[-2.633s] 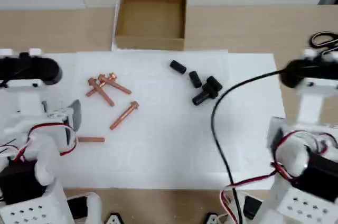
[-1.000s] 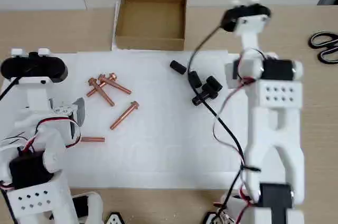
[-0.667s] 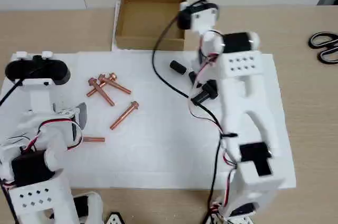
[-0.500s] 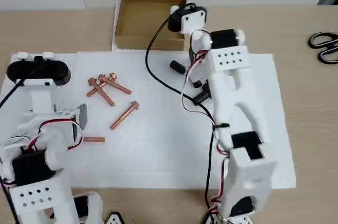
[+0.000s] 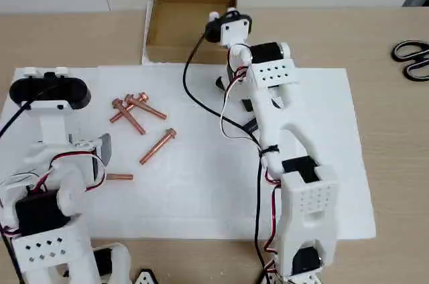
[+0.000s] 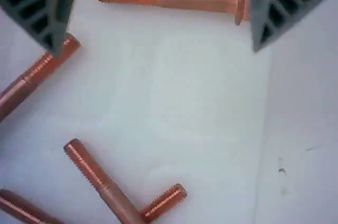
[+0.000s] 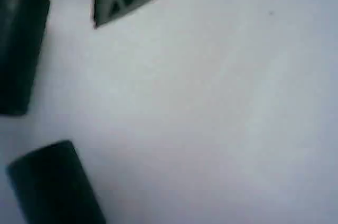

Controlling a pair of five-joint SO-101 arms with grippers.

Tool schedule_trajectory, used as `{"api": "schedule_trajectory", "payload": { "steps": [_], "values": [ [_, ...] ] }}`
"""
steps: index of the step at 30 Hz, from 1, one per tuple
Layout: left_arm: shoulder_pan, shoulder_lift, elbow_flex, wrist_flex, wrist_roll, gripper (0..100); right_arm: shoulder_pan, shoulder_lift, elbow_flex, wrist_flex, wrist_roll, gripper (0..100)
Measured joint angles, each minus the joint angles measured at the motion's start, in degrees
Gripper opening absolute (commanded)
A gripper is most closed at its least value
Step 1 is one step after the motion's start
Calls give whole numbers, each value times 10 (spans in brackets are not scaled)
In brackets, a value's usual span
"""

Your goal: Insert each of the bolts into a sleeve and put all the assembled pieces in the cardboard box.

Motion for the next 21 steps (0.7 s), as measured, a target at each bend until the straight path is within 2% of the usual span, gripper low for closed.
{"api": "schedule_trajectory", "payload": {
  "steps": [17, 21],
  "values": [
    [0, 0, 0, 0, 0, 222, 1, 69, -2, -31, 0, 163],
    [0, 0, 1, 0, 0, 222, 2, 78, -4, -35, 0, 80]
  ]
}}
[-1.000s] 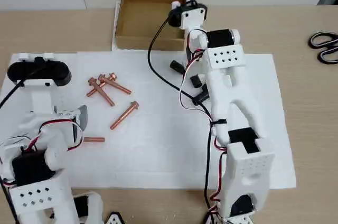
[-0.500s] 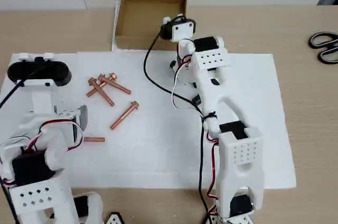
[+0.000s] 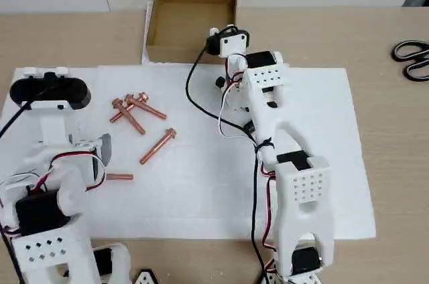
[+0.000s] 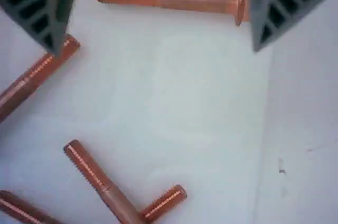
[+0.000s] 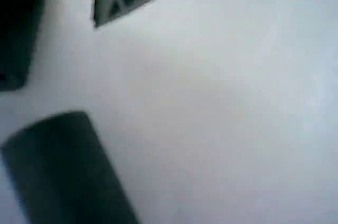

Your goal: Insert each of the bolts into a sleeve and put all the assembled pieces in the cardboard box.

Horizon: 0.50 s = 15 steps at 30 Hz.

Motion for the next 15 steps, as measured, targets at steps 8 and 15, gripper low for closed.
{"api": "schedule_trajectory", "payload": {
  "steps": [8, 15],
  "values": [
    [0, 0, 0, 0, 0, 222, 1, 10, -6, -11, 0, 25],
    [0, 0, 0, 0, 0, 222, 1, 12, -31, 11, 0, 24]
  ]
}}
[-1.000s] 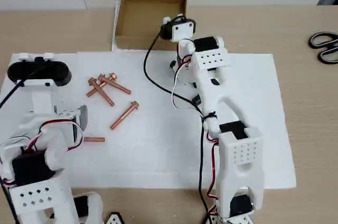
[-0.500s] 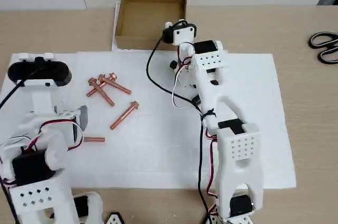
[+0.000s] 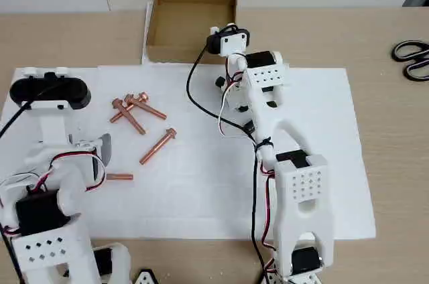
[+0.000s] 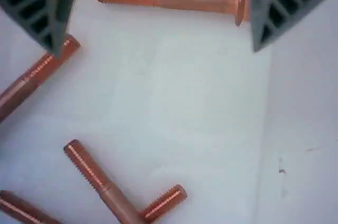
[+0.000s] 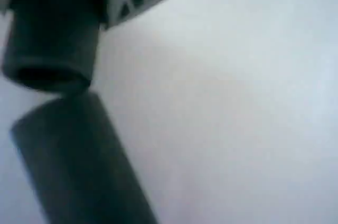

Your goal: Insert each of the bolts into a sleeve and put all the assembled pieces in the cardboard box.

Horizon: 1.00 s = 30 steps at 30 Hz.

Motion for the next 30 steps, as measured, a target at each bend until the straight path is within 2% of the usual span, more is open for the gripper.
{"api": "schedule_trajectory", "payload": {
  "steps": [11, 15, 22, 30],
  "values": [
    [0, 0, 0, 0, 0, 222, -4, -55, -160, 192, 0, 24],
    [0, 0, 0, 5, 0, 222, -4, -101, -169, 219, 0, 24],
    [0, 0, 0, 12, 0, 222, 2, -221, -63, 224, 0, 26],
    [0, 0, 0, 12, 0, 222, 7, -382, 169, 225, 0, 28]
  ]
}}
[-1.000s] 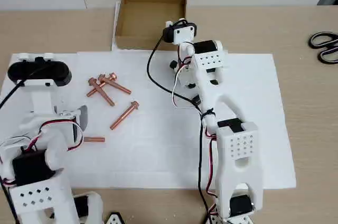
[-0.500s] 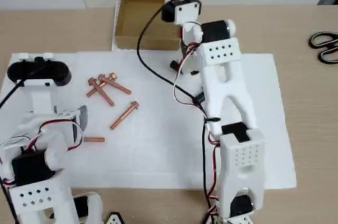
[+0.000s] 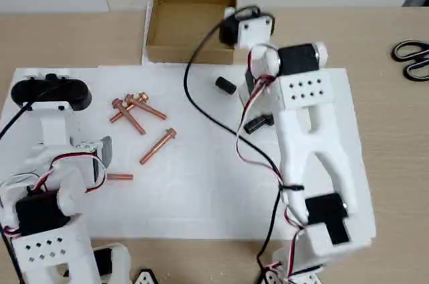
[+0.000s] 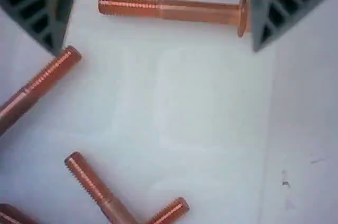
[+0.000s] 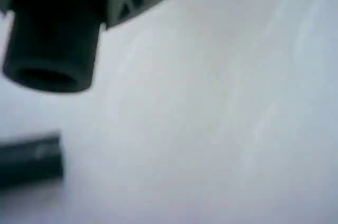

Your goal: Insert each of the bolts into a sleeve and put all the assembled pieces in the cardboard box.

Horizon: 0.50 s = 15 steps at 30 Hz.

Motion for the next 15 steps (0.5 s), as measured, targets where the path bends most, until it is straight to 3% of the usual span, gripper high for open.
{"api": "schedule_trajectory", "payload": {
  "steps": [8, 15],
  "values": [
    [0, 0, 0, 0, 0, 222, -1, -16, 168, -11, 62, 28],
    [0, 0, 0, 0, 0, 222, -1, -16, 288, -100, 76, 28]
  ]
}}
